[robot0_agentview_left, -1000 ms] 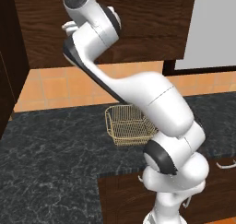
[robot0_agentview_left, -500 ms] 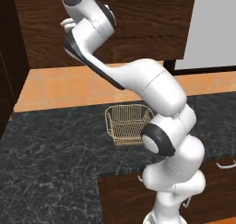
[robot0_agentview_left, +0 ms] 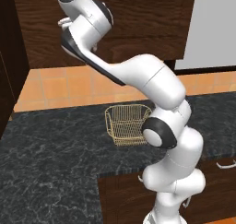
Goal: Open the cabinet, pick up the bread from the cabinet and place it in the basket. Then move the basket to the dining counter.
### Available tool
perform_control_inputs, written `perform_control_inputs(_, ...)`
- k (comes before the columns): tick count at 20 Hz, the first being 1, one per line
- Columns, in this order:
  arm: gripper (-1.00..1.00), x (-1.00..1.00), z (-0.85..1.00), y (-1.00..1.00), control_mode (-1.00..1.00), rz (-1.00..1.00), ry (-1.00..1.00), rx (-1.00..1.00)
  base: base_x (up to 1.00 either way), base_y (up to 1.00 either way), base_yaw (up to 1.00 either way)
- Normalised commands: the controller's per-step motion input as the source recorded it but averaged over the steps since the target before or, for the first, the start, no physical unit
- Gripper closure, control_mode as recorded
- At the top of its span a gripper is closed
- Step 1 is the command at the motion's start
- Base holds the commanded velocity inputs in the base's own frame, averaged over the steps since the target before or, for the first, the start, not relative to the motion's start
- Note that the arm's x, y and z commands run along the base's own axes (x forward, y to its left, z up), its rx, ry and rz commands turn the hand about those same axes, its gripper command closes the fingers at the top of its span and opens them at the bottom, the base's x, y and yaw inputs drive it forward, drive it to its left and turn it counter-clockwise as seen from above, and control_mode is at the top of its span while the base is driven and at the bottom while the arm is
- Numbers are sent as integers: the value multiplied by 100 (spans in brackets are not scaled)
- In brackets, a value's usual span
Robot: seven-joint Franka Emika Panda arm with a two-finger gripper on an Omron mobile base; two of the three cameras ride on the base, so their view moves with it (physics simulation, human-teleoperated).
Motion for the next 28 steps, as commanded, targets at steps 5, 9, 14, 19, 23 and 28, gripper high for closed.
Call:
perform_control_inputs(5,100,20,-2,-5,-100,10,-4,0,0,0,0)
perform_control_inputs(9,100,12,-3,-3,-100,8,-2,3,0,0,0)
perform_control_inputs(14,100,45,-43,-54,-100,4,-8,7,0,0,0)
perform_control_inputs(19,100,25,-66,-66,-100,6,-21,4,0,0,0)
perform_control_inputs(23,100,1,-78,-91,-100,1,-23,5,0,0,0)
perform_control_inputs(28,100,-71,-23,-75,-100,9,-5,13,0,0,0)
